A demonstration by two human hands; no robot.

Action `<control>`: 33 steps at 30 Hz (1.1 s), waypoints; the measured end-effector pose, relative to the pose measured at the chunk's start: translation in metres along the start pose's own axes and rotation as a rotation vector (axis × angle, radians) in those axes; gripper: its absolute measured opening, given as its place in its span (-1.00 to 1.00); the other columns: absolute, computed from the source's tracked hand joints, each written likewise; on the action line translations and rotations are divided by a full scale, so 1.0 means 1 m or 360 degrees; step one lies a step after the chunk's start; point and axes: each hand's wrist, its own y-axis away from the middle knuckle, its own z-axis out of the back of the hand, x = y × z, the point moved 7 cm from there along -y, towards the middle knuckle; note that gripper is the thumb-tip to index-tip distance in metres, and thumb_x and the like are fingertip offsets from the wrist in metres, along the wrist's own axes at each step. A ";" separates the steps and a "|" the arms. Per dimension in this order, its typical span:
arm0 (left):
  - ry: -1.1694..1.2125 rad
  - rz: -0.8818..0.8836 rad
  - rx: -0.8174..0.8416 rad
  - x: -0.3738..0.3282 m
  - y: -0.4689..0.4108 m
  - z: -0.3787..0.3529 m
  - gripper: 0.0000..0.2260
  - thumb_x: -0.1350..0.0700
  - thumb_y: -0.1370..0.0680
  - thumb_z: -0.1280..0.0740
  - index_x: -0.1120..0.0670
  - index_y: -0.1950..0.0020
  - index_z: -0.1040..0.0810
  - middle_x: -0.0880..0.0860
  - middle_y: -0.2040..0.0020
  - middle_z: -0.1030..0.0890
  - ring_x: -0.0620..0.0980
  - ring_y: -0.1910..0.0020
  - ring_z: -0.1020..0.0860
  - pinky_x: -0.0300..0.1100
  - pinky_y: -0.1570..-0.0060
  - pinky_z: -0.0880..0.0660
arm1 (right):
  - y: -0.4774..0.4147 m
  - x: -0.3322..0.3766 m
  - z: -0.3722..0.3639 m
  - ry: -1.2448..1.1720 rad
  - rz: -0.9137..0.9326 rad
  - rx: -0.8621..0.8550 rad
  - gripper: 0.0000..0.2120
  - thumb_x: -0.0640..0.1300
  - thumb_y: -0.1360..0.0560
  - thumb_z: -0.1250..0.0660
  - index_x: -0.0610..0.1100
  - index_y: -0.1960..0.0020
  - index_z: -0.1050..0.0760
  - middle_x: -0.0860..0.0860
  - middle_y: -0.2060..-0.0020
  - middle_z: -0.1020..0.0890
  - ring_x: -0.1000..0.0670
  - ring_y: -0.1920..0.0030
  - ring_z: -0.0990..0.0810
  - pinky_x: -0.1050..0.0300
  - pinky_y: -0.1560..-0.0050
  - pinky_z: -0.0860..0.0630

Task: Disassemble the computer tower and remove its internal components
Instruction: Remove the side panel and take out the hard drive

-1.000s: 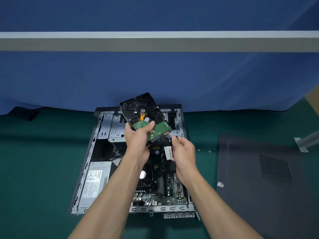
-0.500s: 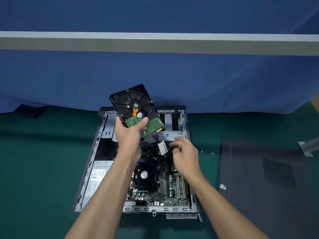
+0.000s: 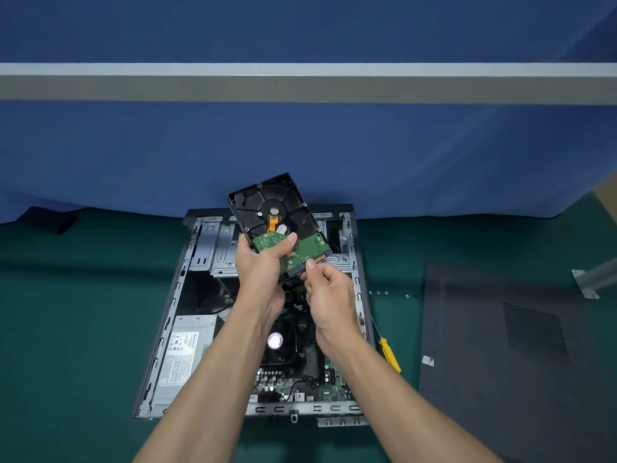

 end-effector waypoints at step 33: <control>-0.0828 -0.0117 0.0198 0.052 0.017 -0.079 -0.63 0.23 -0.36 -0.55 0.01 -0.05 -0.48 0.00 0.08 -0.67 0.03 0.08 -0.66 -0.04 0.06 -0.58 | -0.021 0.033 0.142 0.0263 0.0103 -0.0441 -0.67 0.05 -0.54 -0.31 -0.04 -0.25 -0.46 0.08 -0.13 -0.55 0.14 -0.08 -0.53 0.20 -0.09 -0.43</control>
